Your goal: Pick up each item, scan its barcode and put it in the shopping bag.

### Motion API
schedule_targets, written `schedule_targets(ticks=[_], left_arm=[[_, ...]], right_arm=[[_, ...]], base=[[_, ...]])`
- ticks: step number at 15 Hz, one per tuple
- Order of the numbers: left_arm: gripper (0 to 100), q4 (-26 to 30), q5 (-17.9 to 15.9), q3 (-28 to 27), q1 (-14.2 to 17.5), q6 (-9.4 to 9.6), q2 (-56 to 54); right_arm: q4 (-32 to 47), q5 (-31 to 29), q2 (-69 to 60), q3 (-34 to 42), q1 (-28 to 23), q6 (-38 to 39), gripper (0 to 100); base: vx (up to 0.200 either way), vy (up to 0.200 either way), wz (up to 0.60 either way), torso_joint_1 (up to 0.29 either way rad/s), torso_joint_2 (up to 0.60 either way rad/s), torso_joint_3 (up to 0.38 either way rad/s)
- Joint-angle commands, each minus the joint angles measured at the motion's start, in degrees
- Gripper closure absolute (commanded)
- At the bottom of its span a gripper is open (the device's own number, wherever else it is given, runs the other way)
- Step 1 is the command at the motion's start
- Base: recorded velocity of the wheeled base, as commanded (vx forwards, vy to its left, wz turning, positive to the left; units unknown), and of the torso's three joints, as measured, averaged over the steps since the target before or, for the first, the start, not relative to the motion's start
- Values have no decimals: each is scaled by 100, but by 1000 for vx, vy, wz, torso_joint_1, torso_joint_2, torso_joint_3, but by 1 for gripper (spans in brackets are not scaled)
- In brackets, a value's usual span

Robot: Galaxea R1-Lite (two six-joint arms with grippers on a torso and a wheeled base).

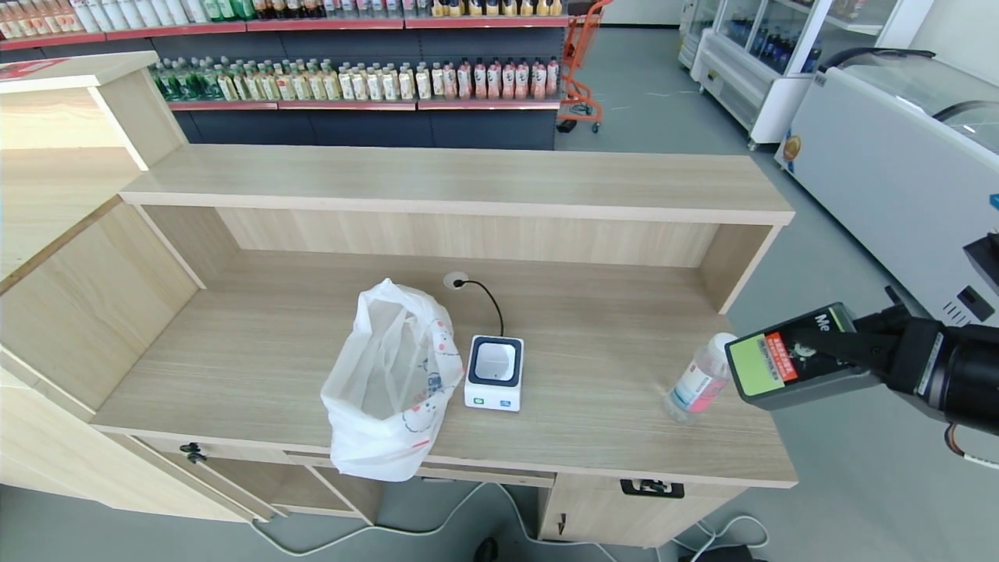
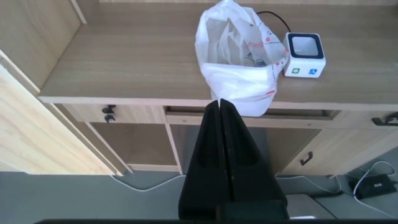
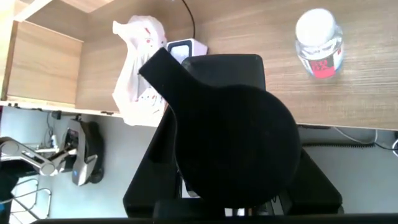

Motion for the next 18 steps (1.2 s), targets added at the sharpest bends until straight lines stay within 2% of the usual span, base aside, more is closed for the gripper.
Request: schedule_targets(ticks=[1,5,9,11,14,18], left_arm=[[100,2,-6,1,1,-3,-2],[100,2,-6,1,1,6,-2],[100,2,-6,1,1,-3,-2],[100,2,-6,1,1,-3,-2],[100,2,-6,1,1,-11,-2],[100,2,-6,1,1,-11,-2]], right_arm=[[-41,-12,258,-97,2,5,100],[-771,-232,908,-123,-7,-4,100],[-911,-355,1321,-167,29,5,100],[-1008,-311,1612,-308,46,-4,100],[-1667,-373,2543,-703,81,-21,100],[-2019,-592,3079,-765,486,-21,100]], base=[[0,200,0,2,2,-12],[0,200,0,1,5,2],[0,200,0,1,8,5],[0,0,0,0,0,0],[0,0,0,0,0,0],[0,0,0,0,0,0]])
